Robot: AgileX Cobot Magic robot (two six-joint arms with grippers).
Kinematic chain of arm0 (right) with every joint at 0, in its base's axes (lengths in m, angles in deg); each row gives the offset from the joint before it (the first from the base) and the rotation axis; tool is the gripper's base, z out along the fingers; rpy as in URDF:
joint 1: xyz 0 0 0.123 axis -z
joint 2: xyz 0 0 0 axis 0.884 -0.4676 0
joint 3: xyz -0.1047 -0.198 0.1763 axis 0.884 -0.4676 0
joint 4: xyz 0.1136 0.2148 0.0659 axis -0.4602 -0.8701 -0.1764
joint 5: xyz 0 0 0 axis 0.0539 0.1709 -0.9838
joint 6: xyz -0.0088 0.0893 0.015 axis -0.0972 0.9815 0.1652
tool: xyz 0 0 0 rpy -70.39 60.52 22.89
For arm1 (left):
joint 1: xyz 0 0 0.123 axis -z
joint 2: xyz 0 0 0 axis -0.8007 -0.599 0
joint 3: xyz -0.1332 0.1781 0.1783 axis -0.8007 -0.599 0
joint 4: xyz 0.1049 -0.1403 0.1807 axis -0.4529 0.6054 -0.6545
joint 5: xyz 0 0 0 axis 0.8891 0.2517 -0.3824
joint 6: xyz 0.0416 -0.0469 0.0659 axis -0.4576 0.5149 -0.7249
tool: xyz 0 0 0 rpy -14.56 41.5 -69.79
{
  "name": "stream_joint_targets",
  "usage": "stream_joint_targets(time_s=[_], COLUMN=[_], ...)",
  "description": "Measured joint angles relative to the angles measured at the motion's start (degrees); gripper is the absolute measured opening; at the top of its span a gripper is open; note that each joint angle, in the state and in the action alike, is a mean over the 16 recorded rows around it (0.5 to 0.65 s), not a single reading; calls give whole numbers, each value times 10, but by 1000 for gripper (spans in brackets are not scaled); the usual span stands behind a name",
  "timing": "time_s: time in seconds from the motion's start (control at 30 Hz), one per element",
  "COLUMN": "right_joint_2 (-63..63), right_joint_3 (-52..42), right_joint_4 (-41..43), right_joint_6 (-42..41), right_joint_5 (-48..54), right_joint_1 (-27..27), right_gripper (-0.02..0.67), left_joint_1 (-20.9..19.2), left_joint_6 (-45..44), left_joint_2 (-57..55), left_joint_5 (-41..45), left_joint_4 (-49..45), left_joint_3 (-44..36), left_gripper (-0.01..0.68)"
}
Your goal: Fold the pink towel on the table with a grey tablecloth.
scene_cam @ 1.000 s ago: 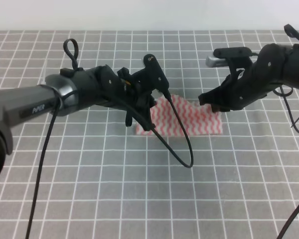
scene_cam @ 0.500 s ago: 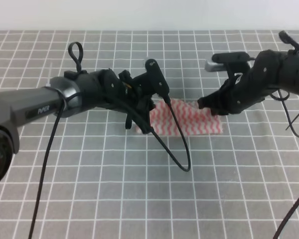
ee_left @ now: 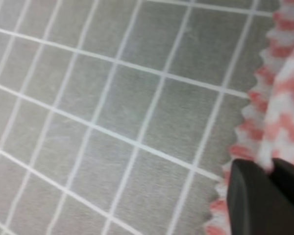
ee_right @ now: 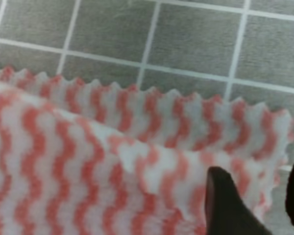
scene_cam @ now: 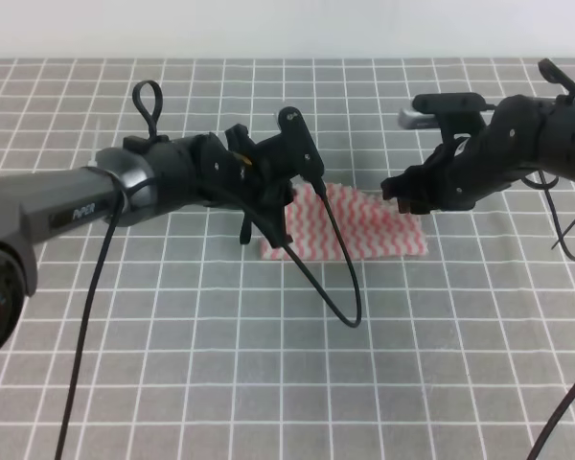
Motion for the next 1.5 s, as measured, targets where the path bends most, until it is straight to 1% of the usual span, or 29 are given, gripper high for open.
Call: stream_joint_targets(time_s=[0.1, 0.23, 0.33, 0.4, 0.47, 0.53, 0.8, 0.97, 1.03, 1.1, 1.23, 1.33, 1.5], right_joint_2=[1, 1, 1, 1, 0, 0, -8, -19, -23, -28, -35, -40, -43], right_joint_3=[6, 19, 29, 36, 42, 47, 53, 53, 53, 53, 53, 53, 54], right_joint_4=[0, -1, -1, -3, -6, -11, -31, -43, -46, -48, -54, -60, -68], right_joint_6=[3, 6, 6, 6, 6, 6, 6, 6, 6, 6, 6, 6, 5], right_joint_5=[6, 26, 46, 62, 77, 91, 126, 137, 140, 142, 146, 147, 147], right_joint_1=[4, 8, 11, 13, 13, 13, 14, 15, 16, 16, 16, 17, 17], right_gripper=[262, 269, 272, 274, 278, 283, 339, 379, 388, 392, 382, 358, 287], left_joint_1=[-1, -3, -3, -3, -1, 0, 8, 10, 10, 10, 10, 10, 10], left_joint_6=[0, 0, 4, 10, 20, 30, 90, 135, 150, 166, 191, 202, 207], left_joint_2=[-1, -2, 0, 3, 9, 15, 30, 25, 20, 15, 7, 2, -5], left_joint_5=[-12, -28, -35, -35, -27, -9, 92, 149, 162, 168, 173, 178, 184], left_joint_4=[0, 2, 7, 14, 28, 44, 97, 85, 70, 52, 19, 3, -7], left_joint_3=[0, 0, 0, 0, 1, 2, 9, 12, 13, 13, 13, 13, 13], left_gripper=[193, 277, 321, 333, 321, 287, 112, 15, 1, 1, 1, 0, 0])
